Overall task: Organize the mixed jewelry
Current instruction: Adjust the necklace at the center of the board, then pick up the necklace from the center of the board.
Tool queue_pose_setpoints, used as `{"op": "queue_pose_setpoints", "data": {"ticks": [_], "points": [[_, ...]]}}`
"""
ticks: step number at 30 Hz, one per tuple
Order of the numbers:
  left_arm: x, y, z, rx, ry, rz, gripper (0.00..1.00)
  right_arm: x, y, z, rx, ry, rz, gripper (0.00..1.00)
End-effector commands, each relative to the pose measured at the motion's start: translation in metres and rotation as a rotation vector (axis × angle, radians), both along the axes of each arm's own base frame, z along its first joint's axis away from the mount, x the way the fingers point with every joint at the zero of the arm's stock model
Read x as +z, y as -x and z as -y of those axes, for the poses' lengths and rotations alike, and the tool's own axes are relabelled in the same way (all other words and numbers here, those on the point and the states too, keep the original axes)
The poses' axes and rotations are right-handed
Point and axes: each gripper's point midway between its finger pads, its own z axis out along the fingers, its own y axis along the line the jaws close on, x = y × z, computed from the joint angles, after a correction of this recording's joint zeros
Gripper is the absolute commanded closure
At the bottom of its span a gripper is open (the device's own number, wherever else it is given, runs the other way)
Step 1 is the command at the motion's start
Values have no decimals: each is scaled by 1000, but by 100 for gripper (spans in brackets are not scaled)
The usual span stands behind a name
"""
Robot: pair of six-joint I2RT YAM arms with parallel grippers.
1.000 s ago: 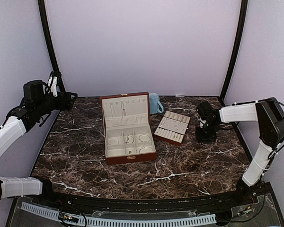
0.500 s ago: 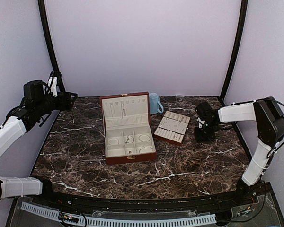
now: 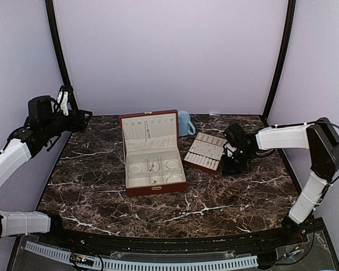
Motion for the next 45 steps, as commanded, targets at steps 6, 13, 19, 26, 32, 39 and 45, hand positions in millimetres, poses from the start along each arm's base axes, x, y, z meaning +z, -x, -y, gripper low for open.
{"op": "queue_pose_setpoints", "data": {"ticks": [6,13,19,26,32,39,45], "points": [[8,1,-2,-2,-5,41,16,24,-24,21,-61,134,122,81],[9,2,-2,-3,-4,43,16,15,-33,19,-74,183,128,84],[9,2,-1,-5,-4,42,16,2,-31,29,-95,254,100,85],[10,2,-1,-5,-3,46,16,-8,-22,30,-115,258,63,85],[9,2,-1,-8,-3,44,16,-14,-17,22,-103,254,49,81],[11,3,-1,-7,-2,49,16,-19,-14,22,-109,249,40,82],[12,3,-1,-5,-3,51,16,-18,-12,18,-120,219,40,87]]}}
